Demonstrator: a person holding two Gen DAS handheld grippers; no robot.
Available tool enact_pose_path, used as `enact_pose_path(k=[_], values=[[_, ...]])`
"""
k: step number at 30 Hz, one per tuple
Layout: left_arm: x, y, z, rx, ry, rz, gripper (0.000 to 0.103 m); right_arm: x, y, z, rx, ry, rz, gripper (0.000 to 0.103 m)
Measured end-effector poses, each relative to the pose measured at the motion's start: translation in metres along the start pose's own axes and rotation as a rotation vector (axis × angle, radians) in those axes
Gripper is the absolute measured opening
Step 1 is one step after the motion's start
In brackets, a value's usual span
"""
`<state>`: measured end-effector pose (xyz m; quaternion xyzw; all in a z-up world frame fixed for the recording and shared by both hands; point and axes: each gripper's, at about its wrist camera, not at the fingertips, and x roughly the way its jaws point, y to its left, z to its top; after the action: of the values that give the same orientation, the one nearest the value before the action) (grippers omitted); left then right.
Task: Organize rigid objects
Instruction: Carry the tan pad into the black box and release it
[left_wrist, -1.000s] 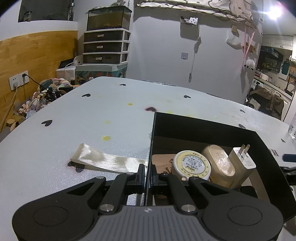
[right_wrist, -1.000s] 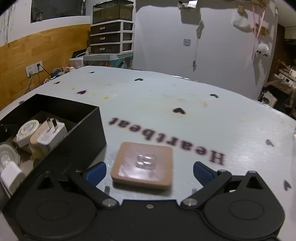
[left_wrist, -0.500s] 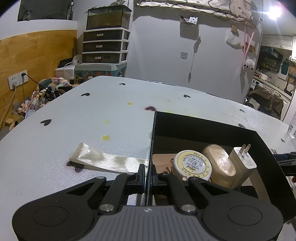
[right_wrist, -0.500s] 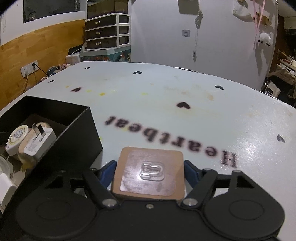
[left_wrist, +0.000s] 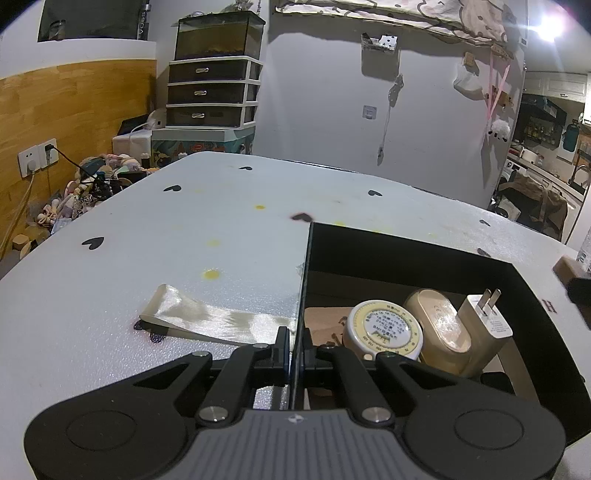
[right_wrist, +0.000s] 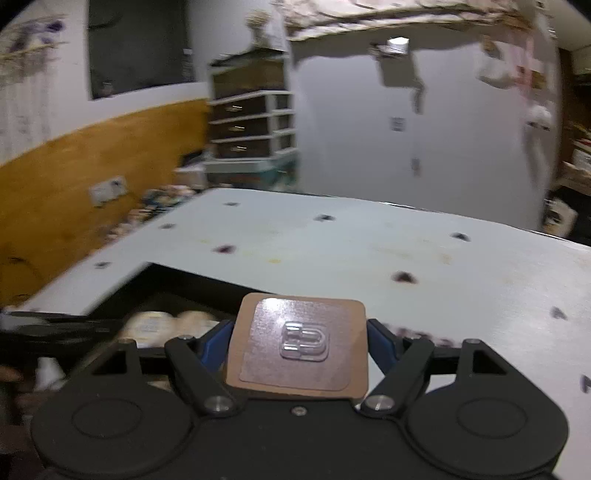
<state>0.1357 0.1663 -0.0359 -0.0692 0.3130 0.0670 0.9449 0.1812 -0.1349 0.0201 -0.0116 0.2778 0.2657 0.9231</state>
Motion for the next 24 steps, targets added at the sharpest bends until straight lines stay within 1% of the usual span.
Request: enact_pose_path(k=[2, 4, 6, 8, 11, 17, 20, 24], values=[[0.0, 0.0, 0.0, -0.001, 0.0, -0.001, 0.004, -0.004, 0.013, 0.001, 0.001, 0.015, 0.057, 0.078], [0.0, 0.0, 0.0, 0.0, 0.0, -0.001, 0.004, -0.003, 0.025, 0.0, 0.018, 0.056, 0.097, 0.078], [0.0, 0.0, 0.0, -0.001, 0.0, -0.002, 0.004, 0.004, 0.034, -0.003, 0.051, 0.114, 0.122, 0.078], [0.0, 0.001, 0.0, -0.001, -0.001, -0.003, 0.004, 0.01, 0.039, -0.005, 0.069, 0.15, 0.143, 0.078], [0.0, 0.001, 0.0, -0.001, -0.002, -0.009, 0.004, 0.013, 0.051, -0.006, 0.038, 0.149, 0.112, 0.078], [-0.001, 0.004, -0.001, -0.008, -0.008, -0.02, 0.004, 0.011, 0.069, -0.005, -0.02, 0.165, 0.102, 0.078], [0.0, 0.005, -0.002, -0.008, -0.009, -0.022, 0.004, 0.016, 0.075, -0.005, -0.033, 0.186, 0.094, 0.078], [0.0, 0.006, -0.003, -0.01, -0.011, -0.028, 0.004, 0.022, 0.079, -0.005, -0.029, 0.237, 0.085, 0.078]])
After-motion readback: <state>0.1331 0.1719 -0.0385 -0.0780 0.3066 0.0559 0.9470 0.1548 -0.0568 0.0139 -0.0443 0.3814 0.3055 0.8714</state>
